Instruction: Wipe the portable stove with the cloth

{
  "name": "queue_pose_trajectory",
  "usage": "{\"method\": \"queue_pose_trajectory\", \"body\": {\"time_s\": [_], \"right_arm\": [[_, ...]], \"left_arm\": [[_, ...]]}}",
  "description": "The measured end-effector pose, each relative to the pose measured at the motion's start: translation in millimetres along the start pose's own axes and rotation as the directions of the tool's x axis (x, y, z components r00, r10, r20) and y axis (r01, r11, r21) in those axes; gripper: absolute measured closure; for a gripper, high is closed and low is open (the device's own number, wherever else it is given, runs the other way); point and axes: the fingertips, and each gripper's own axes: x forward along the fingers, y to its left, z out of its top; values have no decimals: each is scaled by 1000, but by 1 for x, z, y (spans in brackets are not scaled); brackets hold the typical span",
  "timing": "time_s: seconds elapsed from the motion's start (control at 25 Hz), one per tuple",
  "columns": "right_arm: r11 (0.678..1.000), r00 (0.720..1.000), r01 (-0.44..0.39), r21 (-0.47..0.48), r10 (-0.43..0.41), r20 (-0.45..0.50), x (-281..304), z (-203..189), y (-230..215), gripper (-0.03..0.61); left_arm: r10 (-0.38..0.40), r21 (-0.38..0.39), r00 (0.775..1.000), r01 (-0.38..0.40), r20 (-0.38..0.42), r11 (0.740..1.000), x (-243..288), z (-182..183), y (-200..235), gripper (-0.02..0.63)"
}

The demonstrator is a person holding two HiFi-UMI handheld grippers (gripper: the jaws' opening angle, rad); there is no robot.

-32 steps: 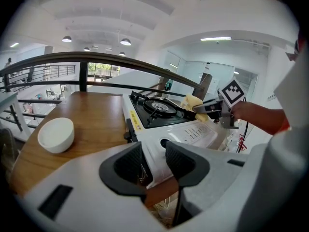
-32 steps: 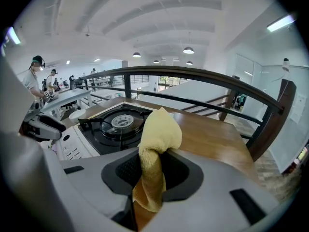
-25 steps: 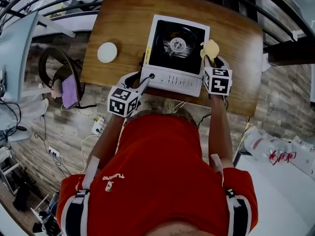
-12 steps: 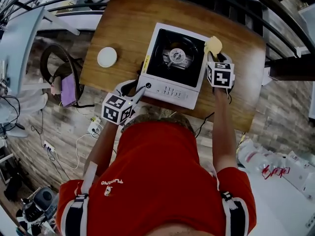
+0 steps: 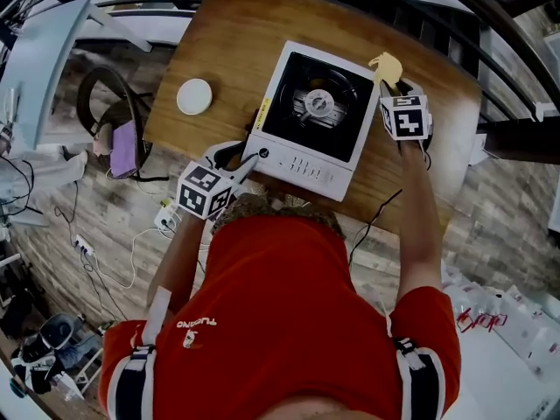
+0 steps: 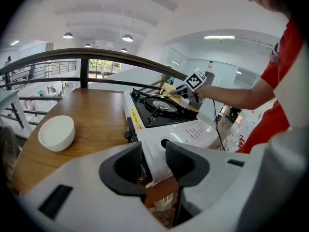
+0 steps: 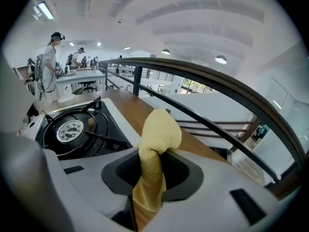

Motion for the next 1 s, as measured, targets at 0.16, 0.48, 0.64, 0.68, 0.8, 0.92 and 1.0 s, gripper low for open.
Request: {"method": "queue_pose_trajectory", "body": {"time_s": [0.16, 0.48, 0.64, 0.68, 0.8, 0.92, 1.0], "right_arm": [[994, 996, -85, -63, 84, -12, 7, 6, -2, 466], [944, 965, -259, -204, 246, -87, 17, 19, 3, 466], [910, 951, -308, -277, 285, -120, 23, 36, 20, 466], [902, 948, -318, -292, 294, -125, 25, 41, 26, 466], [877, 937, -348, -332, 322, -134, 33, 56, 45, 466], [853, 927, -376, -363, 351, -134, 42, 71, 65, 466], [838, 920, -391, -379, 368, -136, 48, 82, 78, 466]], "left_arm": [[-5, 4, 1000, 5, -12, 1000, 0, 0, 1, 454], [-16, 3, 1000, 16, -25, 1000, 1, 1, 0, 455], [-17, 2, 1000, 17, -25, 1000, -1, 2, 1, 456], [-17, 2, 1000, 17, -24, 1000, -1, 2, 1, 456], [-18, 1, 1000, 19, -23, 1000, -2, 1, 1, 456], [-21, -2, 1000, 21, -23, 1000, -1, 1, 0, 456], [-22, -2, 999, 22, -24, 1000, -1, 1, 0, 456]]}}
